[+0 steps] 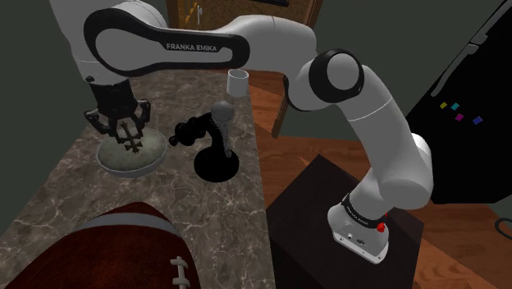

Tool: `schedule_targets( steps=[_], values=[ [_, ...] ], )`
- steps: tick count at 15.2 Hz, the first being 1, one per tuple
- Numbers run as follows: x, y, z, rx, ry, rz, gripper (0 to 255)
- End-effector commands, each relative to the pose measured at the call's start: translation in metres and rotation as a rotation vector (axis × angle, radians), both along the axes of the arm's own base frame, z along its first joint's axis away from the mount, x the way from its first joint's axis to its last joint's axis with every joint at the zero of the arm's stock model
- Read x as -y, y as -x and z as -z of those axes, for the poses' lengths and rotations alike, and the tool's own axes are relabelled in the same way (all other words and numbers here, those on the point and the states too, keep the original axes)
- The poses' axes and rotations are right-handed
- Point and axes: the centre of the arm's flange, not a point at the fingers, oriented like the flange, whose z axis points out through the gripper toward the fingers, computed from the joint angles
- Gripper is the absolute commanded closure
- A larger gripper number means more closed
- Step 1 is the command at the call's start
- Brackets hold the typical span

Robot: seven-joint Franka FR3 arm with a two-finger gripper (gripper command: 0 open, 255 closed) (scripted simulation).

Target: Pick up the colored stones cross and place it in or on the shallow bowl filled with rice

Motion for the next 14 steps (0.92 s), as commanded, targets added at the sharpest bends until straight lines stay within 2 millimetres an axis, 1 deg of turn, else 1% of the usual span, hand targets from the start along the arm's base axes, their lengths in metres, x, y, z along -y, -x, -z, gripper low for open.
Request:
schedule_targets(
  steps=[1,3,11,12,14],
  values=[
    [-0.0006,0.0000,0.0104,0.000,0.000,0.000,255],
    [-0.0006,0.0000,0.0193,0.000,0.000,0.000,255],
    [-0.0006,0.0000,0.0193,0.000,0.000,0.000,255],
    [-0.0004,0.0002,0.0194,0.000,0.000,0.000,0],
    [-0.0006,0.0002,0.0195,0.000,0.000,0.000,0]
  ],
)
